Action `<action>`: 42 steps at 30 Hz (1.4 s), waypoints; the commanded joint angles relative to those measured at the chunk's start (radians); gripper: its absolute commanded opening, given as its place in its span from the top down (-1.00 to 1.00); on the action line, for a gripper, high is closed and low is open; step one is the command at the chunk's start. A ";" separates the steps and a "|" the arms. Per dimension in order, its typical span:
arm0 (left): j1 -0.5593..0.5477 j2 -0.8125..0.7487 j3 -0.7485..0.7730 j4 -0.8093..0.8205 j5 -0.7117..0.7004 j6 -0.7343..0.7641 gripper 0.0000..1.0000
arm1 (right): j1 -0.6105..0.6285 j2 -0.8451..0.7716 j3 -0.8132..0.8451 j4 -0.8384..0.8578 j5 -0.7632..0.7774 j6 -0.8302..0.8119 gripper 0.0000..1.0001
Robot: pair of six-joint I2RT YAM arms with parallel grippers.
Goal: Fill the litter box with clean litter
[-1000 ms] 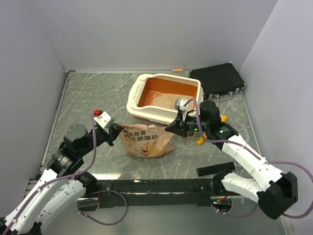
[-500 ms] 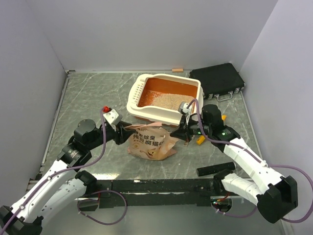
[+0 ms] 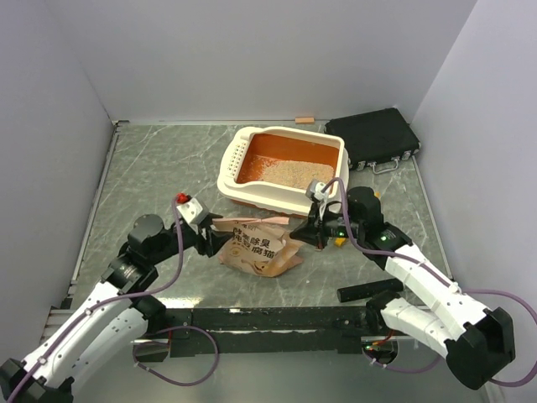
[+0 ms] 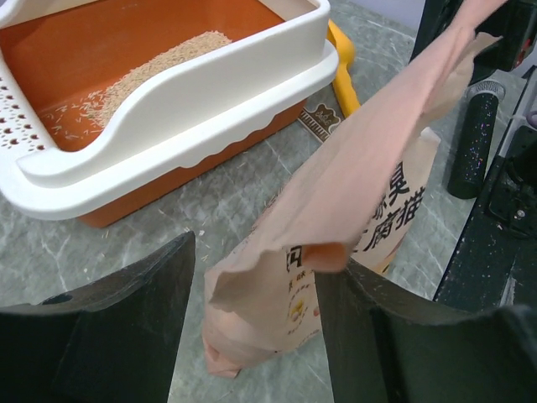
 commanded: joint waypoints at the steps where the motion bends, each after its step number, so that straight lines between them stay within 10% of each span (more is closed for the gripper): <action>1: 0.025 0.060 0.012 0.123 0.103 0.031 -0.25 | 0.012 -0.037 -0.024 0.077 -0.019 0.032 1.00; 7: 0.065 0.107 0.008 0.178 0.230 0.043 -0.11 | 0.011 -0.102 -0.058 0.073 0.050 0.072 1.00; 15: 0.100 0.141 -0.023 0.250 0.452 -0.011 0.96 | 0.009 -0.143 -0.096 0.063 0.108 0.147 1.00; 42: 0.357 0.321 0.275 -0.509 0.411 -0.379 0.98 | -0.225 -0.074 -0.138 -0.161 -0.148 0.616 1.00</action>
